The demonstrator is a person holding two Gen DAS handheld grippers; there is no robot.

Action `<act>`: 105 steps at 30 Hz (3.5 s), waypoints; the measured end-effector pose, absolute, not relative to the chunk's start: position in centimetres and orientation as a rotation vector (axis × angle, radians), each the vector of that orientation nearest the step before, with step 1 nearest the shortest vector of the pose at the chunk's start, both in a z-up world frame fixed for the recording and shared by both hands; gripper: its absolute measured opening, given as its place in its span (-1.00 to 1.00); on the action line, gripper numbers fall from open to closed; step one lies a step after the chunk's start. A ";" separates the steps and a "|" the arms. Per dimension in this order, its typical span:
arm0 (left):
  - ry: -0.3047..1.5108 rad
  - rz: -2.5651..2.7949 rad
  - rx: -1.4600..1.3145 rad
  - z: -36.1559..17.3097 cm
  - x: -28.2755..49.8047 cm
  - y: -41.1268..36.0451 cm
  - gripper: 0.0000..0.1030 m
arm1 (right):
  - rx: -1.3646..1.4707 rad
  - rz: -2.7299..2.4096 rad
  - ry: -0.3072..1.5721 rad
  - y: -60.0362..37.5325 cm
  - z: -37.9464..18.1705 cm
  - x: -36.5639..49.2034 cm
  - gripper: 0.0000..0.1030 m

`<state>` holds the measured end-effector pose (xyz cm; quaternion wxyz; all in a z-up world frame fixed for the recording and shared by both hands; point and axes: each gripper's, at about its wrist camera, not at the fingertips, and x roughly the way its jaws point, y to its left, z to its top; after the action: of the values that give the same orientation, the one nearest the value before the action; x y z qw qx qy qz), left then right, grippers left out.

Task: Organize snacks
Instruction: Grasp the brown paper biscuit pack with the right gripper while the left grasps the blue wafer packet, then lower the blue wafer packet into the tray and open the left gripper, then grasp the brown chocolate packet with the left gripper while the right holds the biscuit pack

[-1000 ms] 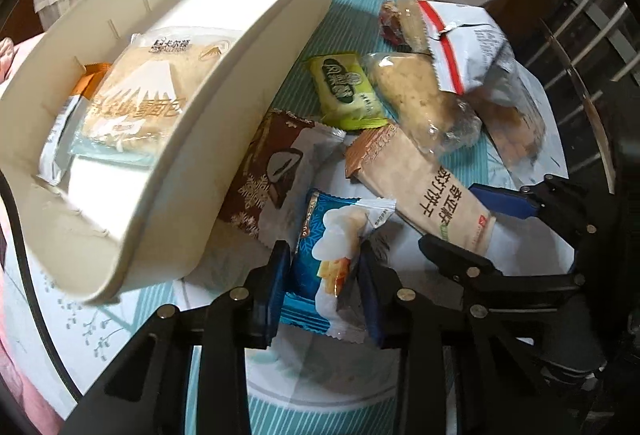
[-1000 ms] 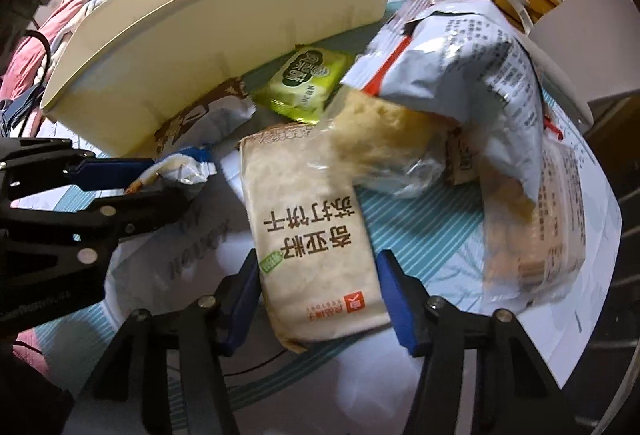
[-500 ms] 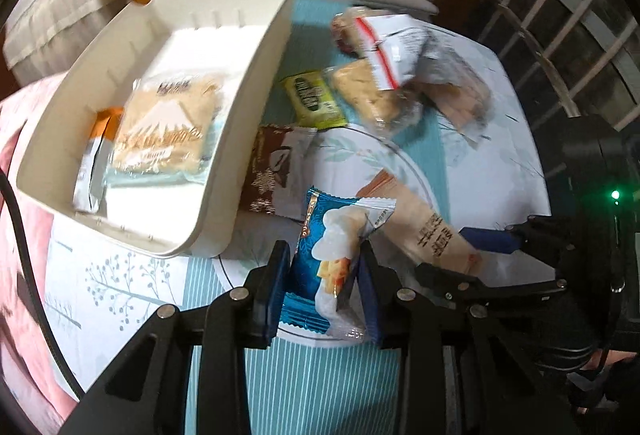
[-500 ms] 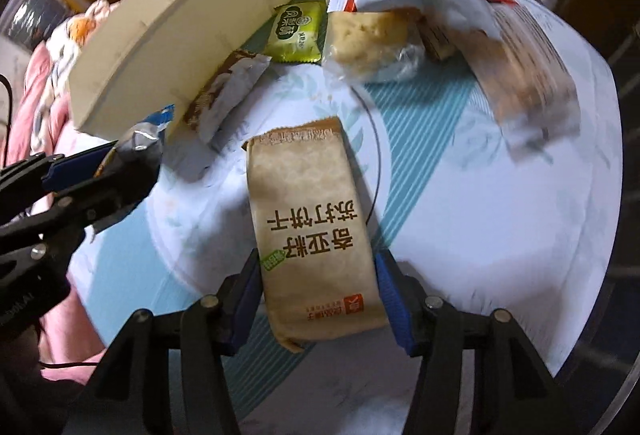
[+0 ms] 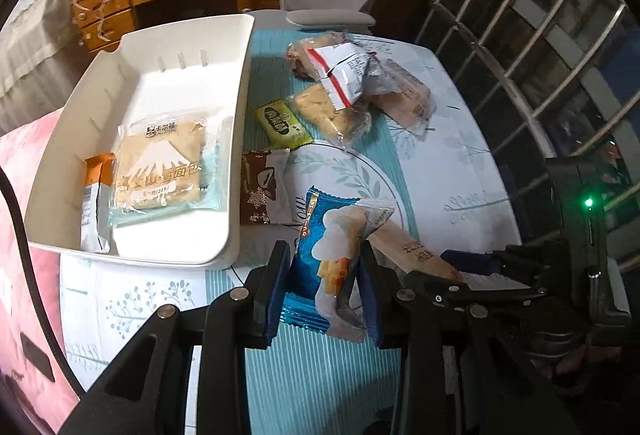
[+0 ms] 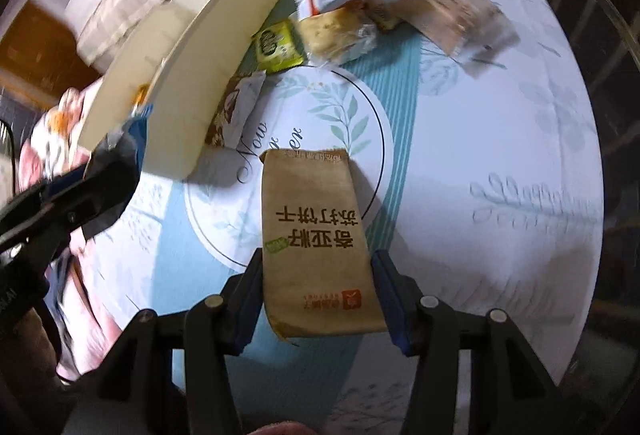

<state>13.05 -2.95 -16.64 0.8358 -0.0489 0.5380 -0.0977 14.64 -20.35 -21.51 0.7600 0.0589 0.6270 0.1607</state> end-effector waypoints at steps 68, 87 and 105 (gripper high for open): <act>1.078 -0.757 0.414 -5.6 20.9 6.8 0.61 | 0.371 -0.163 1.181 -11.0 -16.9 6.0 0.01; 1.331 -0.882 0.935 -18.1 22.6 -9.1 0.64 | 0.289 -0.129 1.148 -13.0 -21.8 8.0 0.01; 1.554 -0.689 1.196 -29.6 24.3 -12.4 0.64 | 0.194 -0.102 1.185 -13.7 -25.4 10.7 0.30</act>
<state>24.34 -12.42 -29.65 0.5068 0.4960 0.6445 -0.2858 10.72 -13.75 -25.44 0.8238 0.0911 0.5575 -0.0479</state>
